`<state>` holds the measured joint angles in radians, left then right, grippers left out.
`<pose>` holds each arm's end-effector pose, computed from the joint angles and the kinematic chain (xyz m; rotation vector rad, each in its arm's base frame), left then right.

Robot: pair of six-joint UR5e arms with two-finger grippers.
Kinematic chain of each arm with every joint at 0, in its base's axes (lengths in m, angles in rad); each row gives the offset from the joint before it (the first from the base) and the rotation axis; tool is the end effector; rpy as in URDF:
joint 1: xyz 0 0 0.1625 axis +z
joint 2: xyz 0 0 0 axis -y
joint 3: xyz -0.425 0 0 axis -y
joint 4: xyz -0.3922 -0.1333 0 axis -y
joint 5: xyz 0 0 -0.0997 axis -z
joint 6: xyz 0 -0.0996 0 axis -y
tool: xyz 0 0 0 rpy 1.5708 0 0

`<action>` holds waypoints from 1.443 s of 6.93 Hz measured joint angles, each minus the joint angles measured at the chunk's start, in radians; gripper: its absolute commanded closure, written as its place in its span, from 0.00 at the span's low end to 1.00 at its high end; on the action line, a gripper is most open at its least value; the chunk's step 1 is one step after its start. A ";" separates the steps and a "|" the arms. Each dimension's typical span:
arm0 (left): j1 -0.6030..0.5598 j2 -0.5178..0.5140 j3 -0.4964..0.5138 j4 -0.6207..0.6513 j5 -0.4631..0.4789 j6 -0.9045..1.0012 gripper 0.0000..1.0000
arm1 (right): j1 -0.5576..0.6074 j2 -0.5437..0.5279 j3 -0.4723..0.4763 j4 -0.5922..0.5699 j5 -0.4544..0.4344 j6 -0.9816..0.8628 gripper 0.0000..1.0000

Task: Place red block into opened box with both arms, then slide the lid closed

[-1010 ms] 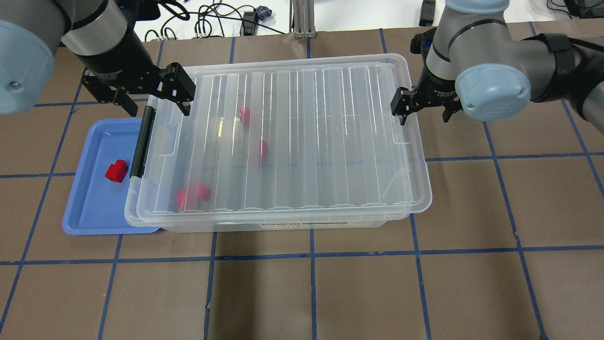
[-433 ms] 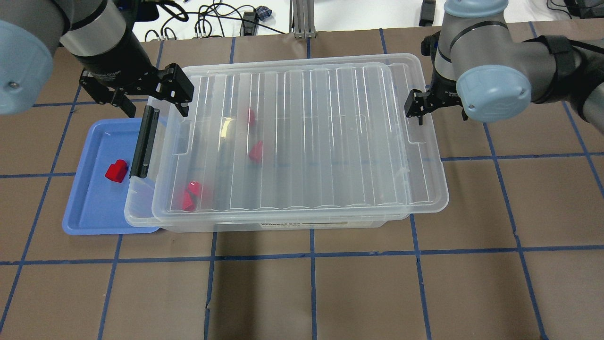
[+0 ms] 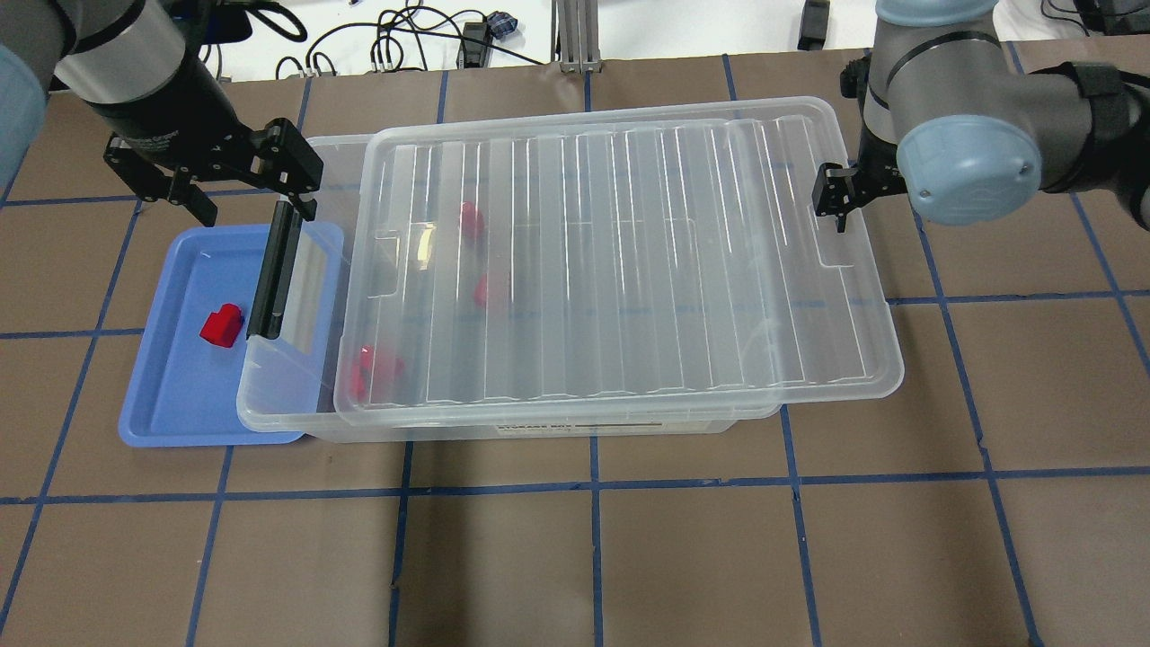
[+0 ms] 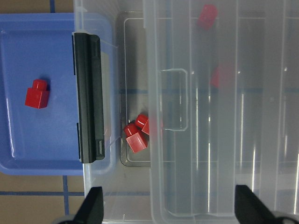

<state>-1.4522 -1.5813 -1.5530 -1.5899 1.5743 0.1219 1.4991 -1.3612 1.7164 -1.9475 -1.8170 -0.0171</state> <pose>-0.0734 -0.5074 0.4896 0.0052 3.1395 0.0191 0.0688 -0.5643 0.3474 -0.0829 -2.8935 0.0152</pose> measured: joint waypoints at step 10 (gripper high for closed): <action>0.403 -0.388 -0.319 0.645 -0.095 0.662 0.77 | -0.176 -0.062 0.009 0.100 -0.016 -0.012 0.00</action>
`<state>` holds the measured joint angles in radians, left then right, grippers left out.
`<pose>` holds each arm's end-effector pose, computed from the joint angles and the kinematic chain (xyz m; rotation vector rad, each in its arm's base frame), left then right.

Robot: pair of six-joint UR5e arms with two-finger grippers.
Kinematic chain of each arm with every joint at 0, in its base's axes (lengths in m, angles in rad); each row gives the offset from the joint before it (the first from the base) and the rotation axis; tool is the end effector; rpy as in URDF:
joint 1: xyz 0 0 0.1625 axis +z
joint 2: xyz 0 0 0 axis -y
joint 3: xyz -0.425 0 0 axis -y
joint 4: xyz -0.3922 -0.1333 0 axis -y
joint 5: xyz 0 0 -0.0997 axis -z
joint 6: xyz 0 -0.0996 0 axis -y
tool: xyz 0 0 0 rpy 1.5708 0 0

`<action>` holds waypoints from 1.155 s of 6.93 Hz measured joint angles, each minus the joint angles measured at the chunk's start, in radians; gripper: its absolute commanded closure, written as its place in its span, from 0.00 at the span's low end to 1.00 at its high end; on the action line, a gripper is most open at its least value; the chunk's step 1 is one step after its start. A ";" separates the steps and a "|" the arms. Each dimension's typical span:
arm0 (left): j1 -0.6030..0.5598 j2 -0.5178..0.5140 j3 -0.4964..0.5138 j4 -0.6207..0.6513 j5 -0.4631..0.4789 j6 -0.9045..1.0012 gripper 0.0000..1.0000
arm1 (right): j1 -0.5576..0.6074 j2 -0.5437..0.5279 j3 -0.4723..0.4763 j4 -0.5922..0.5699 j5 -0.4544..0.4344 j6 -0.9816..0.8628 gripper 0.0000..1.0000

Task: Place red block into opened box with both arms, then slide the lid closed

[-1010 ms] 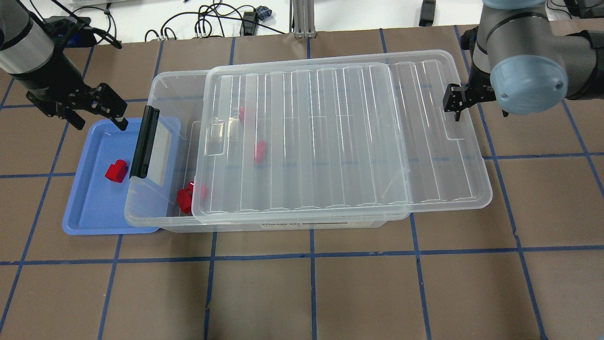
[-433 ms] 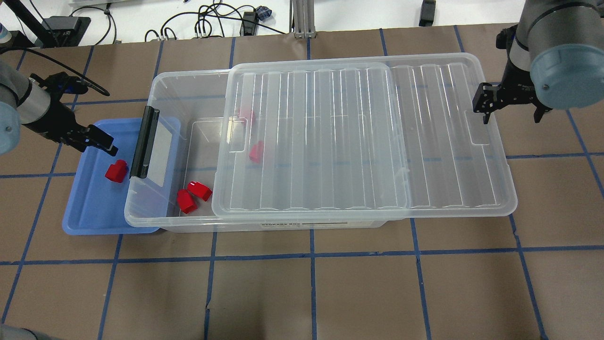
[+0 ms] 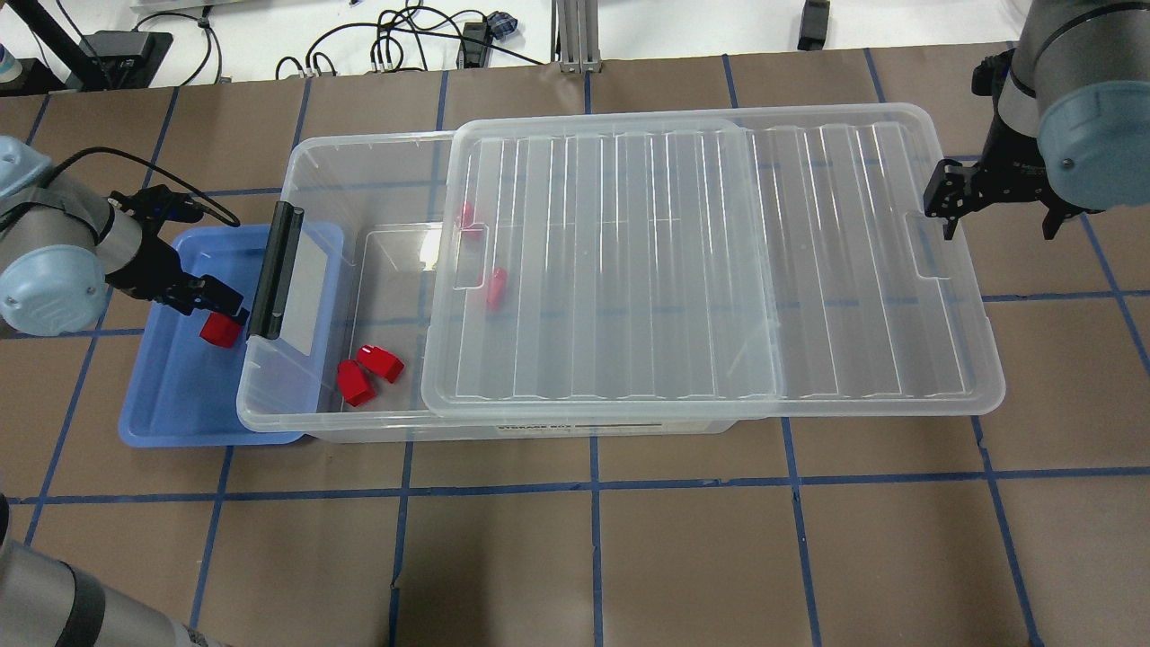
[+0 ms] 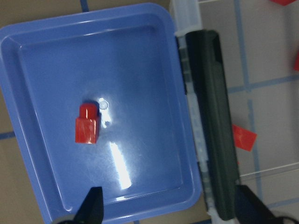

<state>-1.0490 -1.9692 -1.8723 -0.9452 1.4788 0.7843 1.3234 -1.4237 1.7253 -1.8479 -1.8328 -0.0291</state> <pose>0.1541 -0.5538 0.1953 -0.3906 -2.9981 -0.0047 -0.0266 -0.5442 0.3678 -0.3095 -2.8675 -0.0874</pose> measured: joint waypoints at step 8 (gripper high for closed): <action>-0.069 0.064 0.268 -0.363 0.070 -0.147 1.00 | 0.213 -0.057 -0.272 0.329 0.281 0.140 0.00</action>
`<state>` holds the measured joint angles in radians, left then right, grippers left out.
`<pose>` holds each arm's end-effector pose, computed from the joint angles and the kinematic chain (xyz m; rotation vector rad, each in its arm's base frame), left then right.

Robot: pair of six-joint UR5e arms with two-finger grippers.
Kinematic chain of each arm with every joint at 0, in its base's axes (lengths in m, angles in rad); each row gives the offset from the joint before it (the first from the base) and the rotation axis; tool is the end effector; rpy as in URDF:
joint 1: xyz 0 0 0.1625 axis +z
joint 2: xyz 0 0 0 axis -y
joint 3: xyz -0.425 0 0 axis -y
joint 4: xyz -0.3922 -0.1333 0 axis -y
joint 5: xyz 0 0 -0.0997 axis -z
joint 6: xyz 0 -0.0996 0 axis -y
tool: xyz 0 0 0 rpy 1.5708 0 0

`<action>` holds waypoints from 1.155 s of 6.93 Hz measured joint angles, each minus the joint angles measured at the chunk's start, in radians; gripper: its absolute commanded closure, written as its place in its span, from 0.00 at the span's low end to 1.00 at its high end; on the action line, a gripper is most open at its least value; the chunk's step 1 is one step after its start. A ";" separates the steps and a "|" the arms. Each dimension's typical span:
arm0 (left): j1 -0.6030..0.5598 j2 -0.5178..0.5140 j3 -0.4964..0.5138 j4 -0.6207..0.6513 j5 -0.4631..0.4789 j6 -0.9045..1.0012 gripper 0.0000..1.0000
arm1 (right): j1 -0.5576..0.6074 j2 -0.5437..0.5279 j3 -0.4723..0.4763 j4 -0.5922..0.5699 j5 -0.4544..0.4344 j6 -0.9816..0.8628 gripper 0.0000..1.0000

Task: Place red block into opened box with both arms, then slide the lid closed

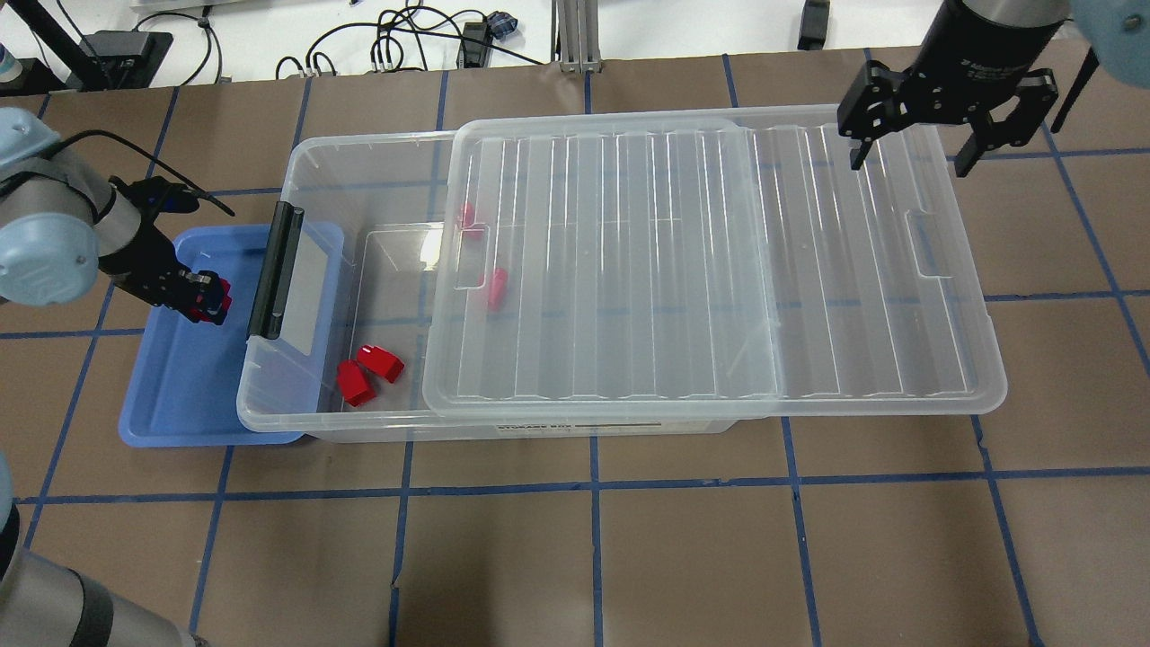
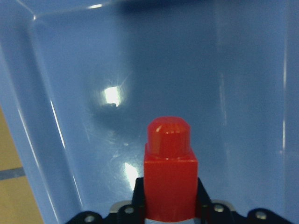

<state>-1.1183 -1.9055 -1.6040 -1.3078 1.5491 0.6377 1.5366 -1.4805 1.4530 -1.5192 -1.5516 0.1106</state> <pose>0.1380 -0.5937 0.3134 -0.2818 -3.0533 -0.1204 0.1171 -0.5320 0.4946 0.2263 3.1149 0.0387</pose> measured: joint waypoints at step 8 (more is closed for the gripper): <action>-0.362 0.090 -0.049 0.025 -0.081 -0.417 1.00 | 0.010 -0.010 0.004 0.011 -0.002 0.006 0.00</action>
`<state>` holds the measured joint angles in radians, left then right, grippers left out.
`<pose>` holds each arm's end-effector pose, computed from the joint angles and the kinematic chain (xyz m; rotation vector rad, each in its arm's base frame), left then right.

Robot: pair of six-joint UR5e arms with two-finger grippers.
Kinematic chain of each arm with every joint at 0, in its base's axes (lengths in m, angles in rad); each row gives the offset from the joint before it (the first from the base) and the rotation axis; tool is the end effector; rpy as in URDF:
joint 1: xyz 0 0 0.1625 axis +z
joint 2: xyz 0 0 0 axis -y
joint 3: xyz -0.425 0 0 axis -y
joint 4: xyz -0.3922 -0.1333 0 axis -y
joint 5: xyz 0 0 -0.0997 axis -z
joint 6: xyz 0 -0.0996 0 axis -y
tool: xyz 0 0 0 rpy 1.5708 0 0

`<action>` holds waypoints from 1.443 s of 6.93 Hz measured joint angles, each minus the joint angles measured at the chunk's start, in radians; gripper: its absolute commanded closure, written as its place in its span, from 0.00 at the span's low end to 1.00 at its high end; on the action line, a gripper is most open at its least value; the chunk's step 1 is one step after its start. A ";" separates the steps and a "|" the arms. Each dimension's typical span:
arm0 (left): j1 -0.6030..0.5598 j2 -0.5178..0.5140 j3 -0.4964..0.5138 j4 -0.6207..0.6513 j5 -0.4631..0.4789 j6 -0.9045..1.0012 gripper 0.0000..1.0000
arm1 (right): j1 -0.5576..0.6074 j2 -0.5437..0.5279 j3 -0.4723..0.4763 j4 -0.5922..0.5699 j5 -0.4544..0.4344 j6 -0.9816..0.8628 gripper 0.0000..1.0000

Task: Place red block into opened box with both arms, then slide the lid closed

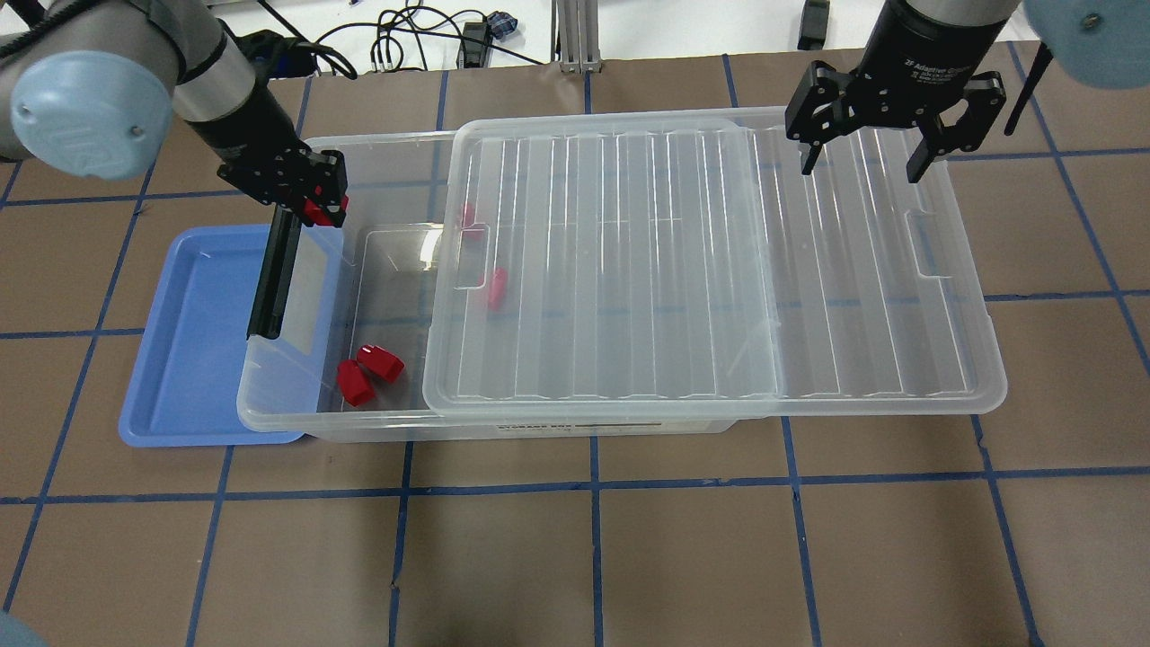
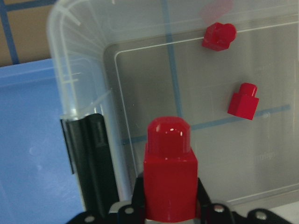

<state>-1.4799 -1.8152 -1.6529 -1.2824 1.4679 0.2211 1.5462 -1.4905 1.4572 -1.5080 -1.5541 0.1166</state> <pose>-0.0912 -0.5808 0.3463 -0.1944 -3.0276 -0.0328 0.1221 -0.5260 0.4967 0.2209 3.1181 0.0473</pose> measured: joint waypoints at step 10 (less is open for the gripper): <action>-0.040 -0.091 -0.264 0.388 0.017 -0.163 0.91 | -0.001 0.001 -0.001 -0.001 0.002 -0.001 0.00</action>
<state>-1.5203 -1.9064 -1.9170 -0.8941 1.4849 0.0581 1.5453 -1.4899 1.4557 -1.5091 -1.5524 0.1161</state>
